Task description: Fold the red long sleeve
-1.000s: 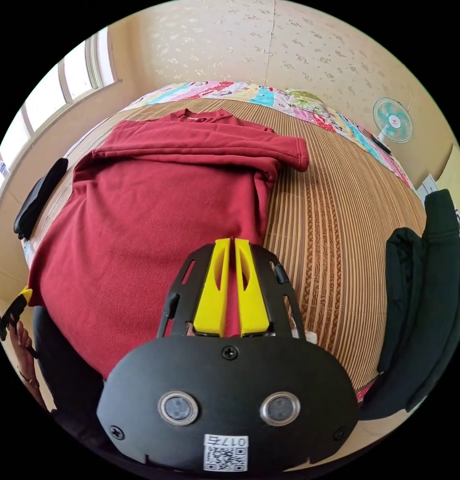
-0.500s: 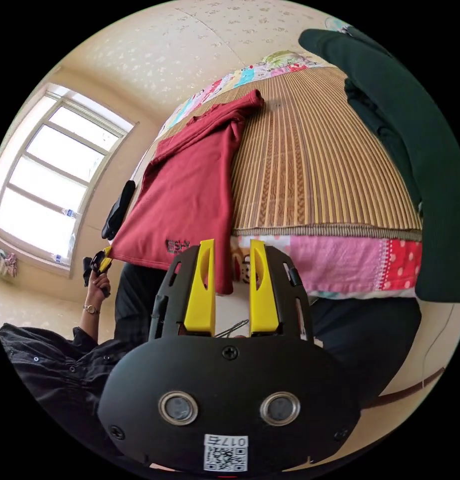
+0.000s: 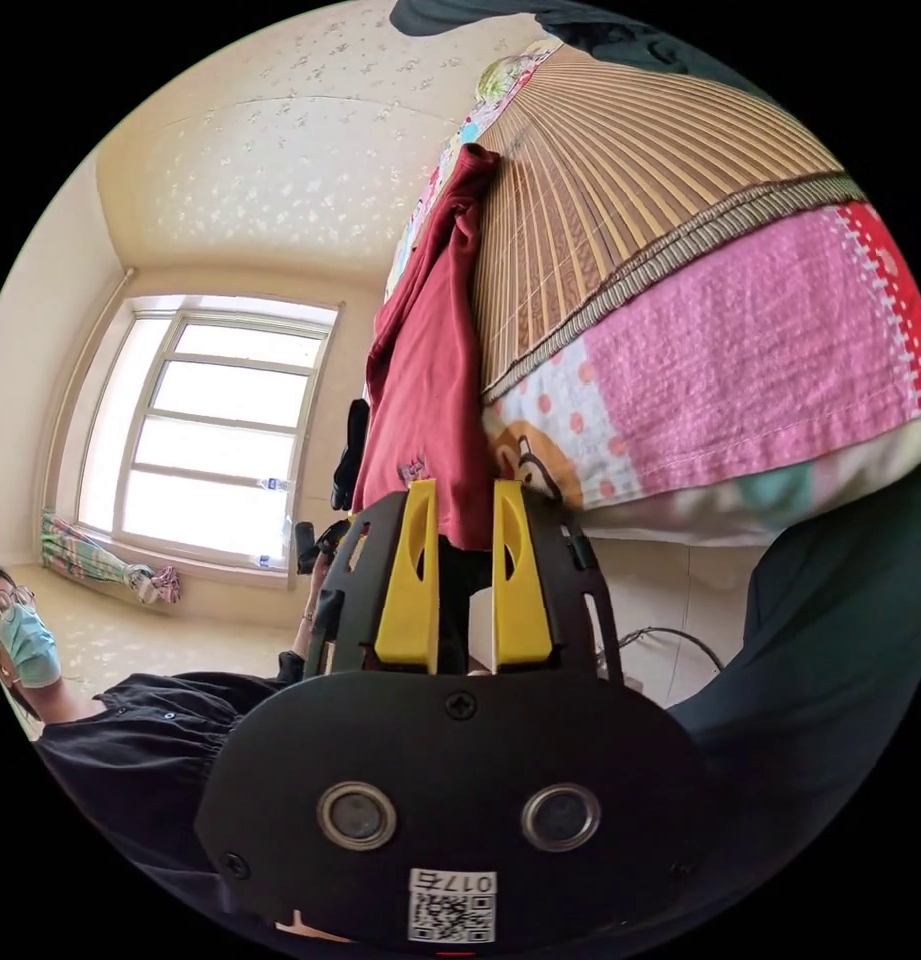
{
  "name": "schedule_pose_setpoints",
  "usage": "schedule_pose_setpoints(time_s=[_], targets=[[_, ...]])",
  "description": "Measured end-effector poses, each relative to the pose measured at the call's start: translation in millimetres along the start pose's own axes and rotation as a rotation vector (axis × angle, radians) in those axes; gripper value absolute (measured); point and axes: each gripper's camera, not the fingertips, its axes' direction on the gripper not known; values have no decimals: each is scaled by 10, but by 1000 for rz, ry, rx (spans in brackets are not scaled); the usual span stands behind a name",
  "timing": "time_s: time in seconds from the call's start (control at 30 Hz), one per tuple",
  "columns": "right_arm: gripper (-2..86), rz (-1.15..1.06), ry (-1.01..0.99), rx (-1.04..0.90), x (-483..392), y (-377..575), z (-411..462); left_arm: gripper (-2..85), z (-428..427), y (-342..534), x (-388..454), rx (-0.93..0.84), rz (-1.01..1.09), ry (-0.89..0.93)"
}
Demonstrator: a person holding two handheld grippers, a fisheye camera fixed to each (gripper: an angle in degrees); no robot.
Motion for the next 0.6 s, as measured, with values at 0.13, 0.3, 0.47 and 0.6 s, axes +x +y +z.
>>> schedule_pose_setpoints(time_s=[0.13, 0.3, 0.47, 0.6], targets=[[29, -31, -114, 4, -273, 12, -70, 60, -387, 138, 116, 89, 96, 306], [47, -202, -464, 194, -949, 31, -448, 52, -1264, 193, 457, 241, 276, 564], [53, -448, -679, 340, -1699, 153, -503, 52, -1855, 235, 818, 334, 460, 814], [52, -579, -856, 443, -2099, 268, -106, 52, -1889, 302, 773, 435, 470, 1023]])
